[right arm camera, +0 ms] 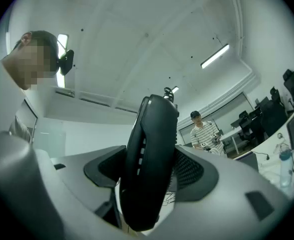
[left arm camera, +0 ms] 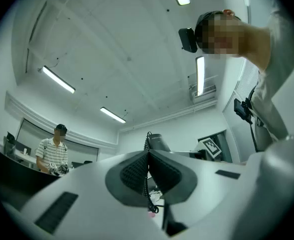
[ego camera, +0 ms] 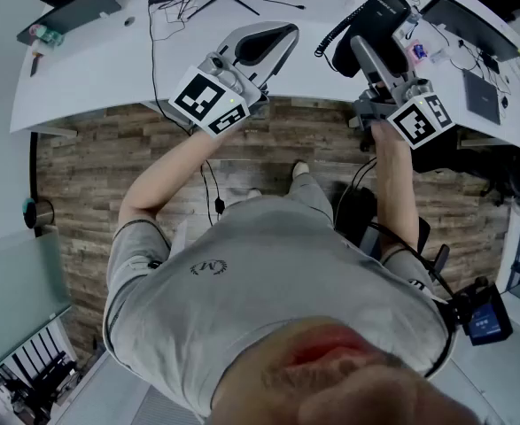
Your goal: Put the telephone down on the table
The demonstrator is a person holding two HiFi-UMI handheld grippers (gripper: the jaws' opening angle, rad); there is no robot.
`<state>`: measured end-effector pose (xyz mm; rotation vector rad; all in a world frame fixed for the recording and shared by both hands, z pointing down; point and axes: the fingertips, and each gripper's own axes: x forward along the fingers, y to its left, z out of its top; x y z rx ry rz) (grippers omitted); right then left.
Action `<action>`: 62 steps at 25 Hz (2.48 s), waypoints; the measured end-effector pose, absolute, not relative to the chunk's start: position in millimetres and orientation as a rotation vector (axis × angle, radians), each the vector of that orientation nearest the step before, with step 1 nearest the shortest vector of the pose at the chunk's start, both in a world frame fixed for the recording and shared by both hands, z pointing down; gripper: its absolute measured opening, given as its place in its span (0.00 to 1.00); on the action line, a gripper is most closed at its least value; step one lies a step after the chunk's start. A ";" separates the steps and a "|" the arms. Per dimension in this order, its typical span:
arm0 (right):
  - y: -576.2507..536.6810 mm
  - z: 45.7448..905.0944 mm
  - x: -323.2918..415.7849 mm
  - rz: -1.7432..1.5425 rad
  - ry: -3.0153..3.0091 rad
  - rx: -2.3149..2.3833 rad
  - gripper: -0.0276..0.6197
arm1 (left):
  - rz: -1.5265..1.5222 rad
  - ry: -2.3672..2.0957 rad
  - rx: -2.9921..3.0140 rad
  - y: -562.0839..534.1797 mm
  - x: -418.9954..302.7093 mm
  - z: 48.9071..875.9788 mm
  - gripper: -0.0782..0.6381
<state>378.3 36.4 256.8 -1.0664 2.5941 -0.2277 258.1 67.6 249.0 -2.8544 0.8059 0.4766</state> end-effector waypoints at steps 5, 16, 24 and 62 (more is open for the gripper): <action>55.5 270.5 357.7 -0.319 2.631 -0.994 0.51 | 0.501 0.814 -2.842 84.7 260.5 249.4 0.12; 90.6 268.1 359.2 -0.390 2.614 -0.899 0.51 | 0.383 0.821 -2.904 121.8 284.0 259.5 0.12; 88.1 310.7 344.4 -0.487 2.633 -0.775 0.51 | 0.254 0.995 -2.957 132.6 273.4 317.8 0.12; -12.8 336.1 10.1 -0.614 2.741 -0.775 0.50 | 0.533 1.064 -2.918 21.2 -45.1 307.7 0.12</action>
